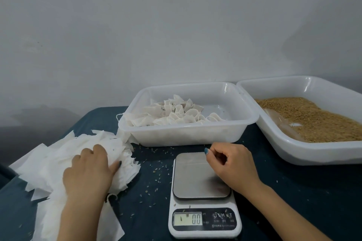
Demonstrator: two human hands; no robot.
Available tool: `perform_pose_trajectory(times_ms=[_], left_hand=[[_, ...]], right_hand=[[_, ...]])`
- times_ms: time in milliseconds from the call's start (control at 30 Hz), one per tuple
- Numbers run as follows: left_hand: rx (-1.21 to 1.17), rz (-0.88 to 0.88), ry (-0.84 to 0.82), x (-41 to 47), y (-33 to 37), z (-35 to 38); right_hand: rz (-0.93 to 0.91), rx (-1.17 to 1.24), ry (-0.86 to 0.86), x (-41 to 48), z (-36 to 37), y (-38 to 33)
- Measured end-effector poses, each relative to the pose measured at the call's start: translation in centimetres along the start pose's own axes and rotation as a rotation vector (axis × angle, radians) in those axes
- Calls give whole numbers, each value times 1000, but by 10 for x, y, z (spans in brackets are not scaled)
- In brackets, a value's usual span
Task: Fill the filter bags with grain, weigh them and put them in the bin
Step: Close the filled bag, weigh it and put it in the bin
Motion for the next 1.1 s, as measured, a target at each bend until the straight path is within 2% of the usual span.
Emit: perform_pose_trajectory(times_ms=[267, 400, 567, 867, 1033, 1100], left_hand=[[-375, 61, -22, -1, 16, -2], [-285, 65, 70, 0, 14, -1], [-342, 51, 72, 3, 10, 0], [-649, 33, 111, -5, 10, -18], [-898, 105, 312, -17, 16, -47], [-1038, 165, 333, -23, 24, -59]], right_hand=[[-3, 2, -5, -1, 0, -1], [0, 8, 0, 0, -1, -1], [-1, 16, -3, -1, 0, -1], [19, 20, -2, -2, 1, 2], [28, 24, 0, -2, 0, 2], [45, 30, 6, -1, 1, 4]])
Point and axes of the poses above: each hand's wrist, its own x-axis towards the middle knuckle, its own z-axis out of the palm, y = z × x, the point moved 7 cm from there along x, towards the middle knuckle, and after that the axes turned 11 degrees about -z, right-handed, at the moved point
